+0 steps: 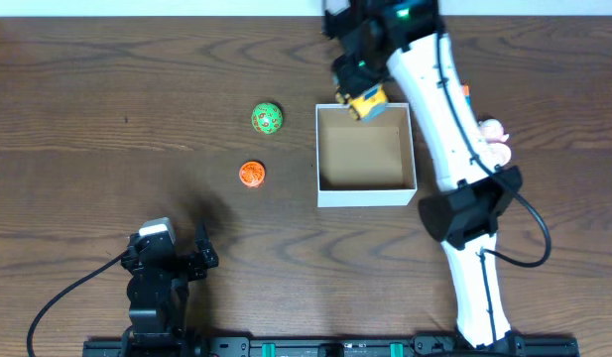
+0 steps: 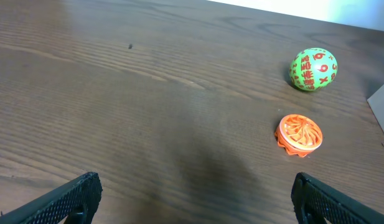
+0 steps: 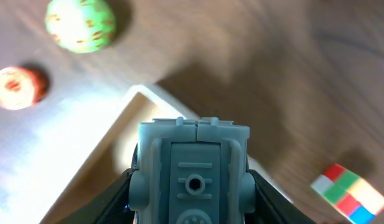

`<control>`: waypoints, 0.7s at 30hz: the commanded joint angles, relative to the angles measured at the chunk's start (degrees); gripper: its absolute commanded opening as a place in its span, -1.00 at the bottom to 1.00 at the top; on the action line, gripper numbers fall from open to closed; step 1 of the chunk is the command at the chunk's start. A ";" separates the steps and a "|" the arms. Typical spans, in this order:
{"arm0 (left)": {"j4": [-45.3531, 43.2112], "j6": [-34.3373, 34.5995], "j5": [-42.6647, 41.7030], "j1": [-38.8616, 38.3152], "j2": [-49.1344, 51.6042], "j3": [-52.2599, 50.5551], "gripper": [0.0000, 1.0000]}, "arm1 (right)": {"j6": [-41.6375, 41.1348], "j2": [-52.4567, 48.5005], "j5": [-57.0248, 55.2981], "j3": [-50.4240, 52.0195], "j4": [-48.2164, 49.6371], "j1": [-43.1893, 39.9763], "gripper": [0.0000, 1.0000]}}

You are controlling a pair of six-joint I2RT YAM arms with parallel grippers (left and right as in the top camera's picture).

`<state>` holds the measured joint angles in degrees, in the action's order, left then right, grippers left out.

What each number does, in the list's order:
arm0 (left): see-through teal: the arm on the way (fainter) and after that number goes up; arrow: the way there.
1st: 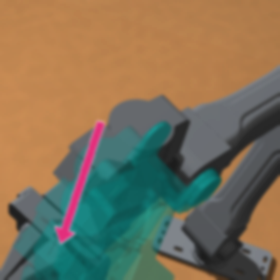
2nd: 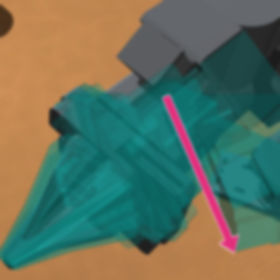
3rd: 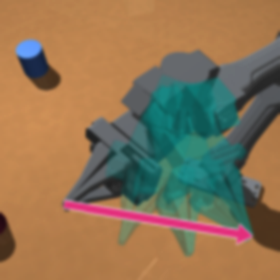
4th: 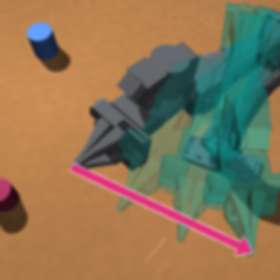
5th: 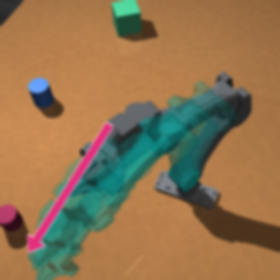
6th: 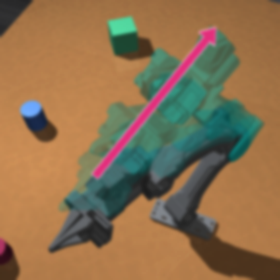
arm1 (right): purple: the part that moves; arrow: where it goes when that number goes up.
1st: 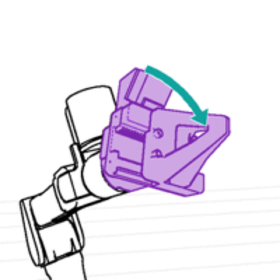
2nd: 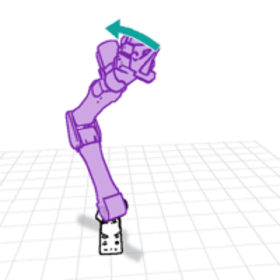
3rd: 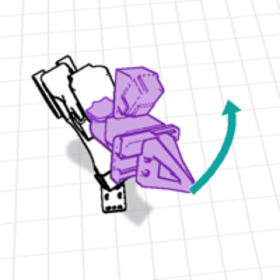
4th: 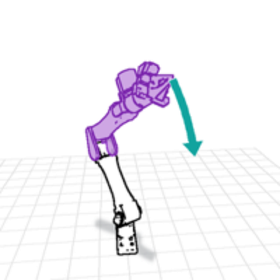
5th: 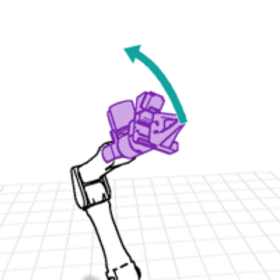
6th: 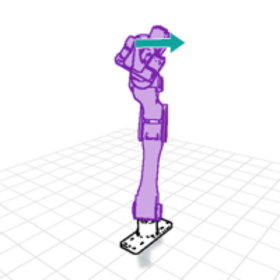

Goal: Pack container
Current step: 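Carry the truck with the right gripper into the white box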

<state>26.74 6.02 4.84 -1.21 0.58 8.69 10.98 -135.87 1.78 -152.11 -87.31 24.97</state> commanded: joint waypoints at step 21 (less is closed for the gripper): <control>-0.07 0.28 0.07 0.28 -0.28 -1.07 0.96 | 30.53 -0.13 3.45 3.45 -6.56 1.92 -0.03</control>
<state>26.74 6.02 4.84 -1.21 0.58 8.69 34.68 -135.87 3.29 -150.69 -93.78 27.44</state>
